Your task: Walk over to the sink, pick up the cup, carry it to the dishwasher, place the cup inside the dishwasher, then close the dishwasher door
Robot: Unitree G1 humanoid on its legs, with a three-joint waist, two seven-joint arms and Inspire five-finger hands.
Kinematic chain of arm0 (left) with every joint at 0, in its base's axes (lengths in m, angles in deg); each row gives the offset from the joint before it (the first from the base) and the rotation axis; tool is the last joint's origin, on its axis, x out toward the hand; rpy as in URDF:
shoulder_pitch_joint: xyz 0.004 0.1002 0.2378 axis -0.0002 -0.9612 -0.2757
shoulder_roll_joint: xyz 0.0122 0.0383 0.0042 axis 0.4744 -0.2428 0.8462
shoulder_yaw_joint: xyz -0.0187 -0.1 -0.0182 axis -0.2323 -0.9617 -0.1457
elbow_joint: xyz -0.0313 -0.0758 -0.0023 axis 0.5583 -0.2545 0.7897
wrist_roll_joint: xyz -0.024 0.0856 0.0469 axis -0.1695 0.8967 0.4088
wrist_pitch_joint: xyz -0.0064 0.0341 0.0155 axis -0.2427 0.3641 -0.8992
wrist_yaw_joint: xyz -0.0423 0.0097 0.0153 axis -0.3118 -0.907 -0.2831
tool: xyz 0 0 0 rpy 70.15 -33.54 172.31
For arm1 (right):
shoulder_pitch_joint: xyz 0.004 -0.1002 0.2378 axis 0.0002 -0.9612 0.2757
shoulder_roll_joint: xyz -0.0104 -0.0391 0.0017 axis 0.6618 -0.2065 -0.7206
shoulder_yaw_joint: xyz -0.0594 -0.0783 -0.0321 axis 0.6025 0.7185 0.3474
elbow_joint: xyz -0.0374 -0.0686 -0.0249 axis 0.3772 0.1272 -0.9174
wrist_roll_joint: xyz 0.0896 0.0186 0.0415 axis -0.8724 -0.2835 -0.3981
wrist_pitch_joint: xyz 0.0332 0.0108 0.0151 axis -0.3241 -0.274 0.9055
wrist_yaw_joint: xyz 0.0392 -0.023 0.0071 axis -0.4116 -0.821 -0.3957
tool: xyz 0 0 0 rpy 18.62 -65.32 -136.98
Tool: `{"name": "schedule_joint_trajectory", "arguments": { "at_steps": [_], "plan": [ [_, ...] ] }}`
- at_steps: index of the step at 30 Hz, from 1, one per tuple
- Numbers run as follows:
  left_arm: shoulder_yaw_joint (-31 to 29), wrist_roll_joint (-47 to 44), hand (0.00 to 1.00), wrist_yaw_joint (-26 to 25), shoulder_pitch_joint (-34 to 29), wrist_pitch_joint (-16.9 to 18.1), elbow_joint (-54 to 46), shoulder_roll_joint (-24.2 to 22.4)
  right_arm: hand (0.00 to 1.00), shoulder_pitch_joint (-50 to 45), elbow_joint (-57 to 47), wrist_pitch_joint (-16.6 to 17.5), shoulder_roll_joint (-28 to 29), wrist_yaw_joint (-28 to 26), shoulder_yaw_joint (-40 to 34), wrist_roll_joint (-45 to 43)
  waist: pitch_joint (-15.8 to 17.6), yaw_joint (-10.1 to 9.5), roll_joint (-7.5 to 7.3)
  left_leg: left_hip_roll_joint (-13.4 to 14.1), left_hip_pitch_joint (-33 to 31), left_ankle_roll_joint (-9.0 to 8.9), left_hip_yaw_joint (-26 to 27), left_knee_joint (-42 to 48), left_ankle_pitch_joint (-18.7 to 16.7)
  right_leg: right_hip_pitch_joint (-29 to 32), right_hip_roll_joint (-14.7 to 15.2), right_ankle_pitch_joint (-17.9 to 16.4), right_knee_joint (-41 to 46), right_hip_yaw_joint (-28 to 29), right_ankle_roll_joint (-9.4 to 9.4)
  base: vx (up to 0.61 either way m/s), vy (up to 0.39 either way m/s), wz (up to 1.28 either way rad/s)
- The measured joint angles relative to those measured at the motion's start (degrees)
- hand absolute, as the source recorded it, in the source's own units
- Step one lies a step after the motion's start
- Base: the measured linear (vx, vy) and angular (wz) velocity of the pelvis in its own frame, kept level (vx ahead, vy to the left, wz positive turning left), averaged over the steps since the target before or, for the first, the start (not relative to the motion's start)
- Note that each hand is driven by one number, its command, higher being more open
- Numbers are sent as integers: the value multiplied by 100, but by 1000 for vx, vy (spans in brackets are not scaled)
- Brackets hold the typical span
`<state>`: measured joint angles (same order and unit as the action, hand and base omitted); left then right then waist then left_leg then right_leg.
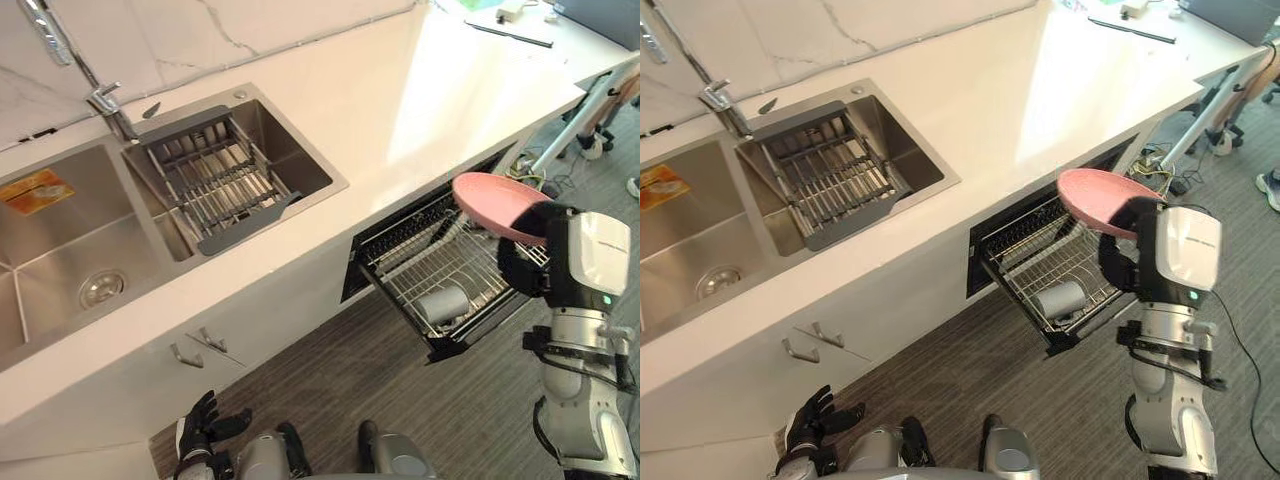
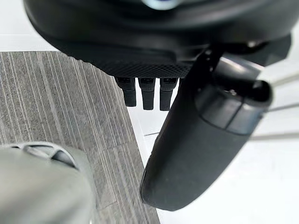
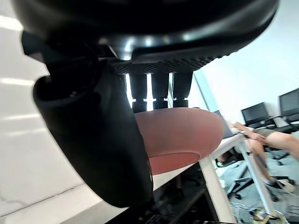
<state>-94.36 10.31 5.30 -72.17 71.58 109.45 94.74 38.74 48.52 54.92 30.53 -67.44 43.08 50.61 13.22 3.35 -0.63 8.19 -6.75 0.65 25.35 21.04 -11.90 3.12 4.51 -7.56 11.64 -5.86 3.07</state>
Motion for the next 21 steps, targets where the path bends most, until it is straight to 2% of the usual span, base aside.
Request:
{"name": "schedule_joint_trajectory", "arguments": {
  "at_steps": [6, 10, 11, 15, 21],
  "plan": [
    [-77, -15, 90, -1, -17, 83, -65, 21, 30, 16, 698, -9, 13, 6, -157, -640, -15, 73, 88, -130, 49, -5, -142, -200, 78, -20, 28, 181, -262, 195, 63, 9, 27, -16],
    [-78, -50, 90, 0, 9, 125, -82, 21, 30, 307, 1143, -12, -60, 7, -155, -880, 82, 75, 221, -181, -211, 58, -127, -179, 142, 369, 79, 194, -70, 247, 76, -95, 30, -3],
    [-77, -190, 90, -1, 70, 126, -82, 21, 30, 685, 1505, -21, -208, 10, -148, -978, 203, 75, 303, -226, -385, 104, -121, -178, 208, 621, 124, 202, 46, 271, 89, -109, 29, -1],
    [-85, -254, 90, -12, 164, 142, -85, 24, 30, 1377, 2158, -126, -526, 15, 5, -1243, 526, 37, 423, -276, -587, 161, -121, -181, 304, 883, 167, 241, 175, 298, 99, -103, 20, 1],
    [-74, -363, 90, -14, 446, 202, -109, 18, 30, 2232, 2827, -171, -886, 43, 427, -1527, 921, -89, 446, -359, -884, 248, -120, -256, 467, 1294, 231, 309, 336, 334, 120, -52, 7, 2]
  ]
}}
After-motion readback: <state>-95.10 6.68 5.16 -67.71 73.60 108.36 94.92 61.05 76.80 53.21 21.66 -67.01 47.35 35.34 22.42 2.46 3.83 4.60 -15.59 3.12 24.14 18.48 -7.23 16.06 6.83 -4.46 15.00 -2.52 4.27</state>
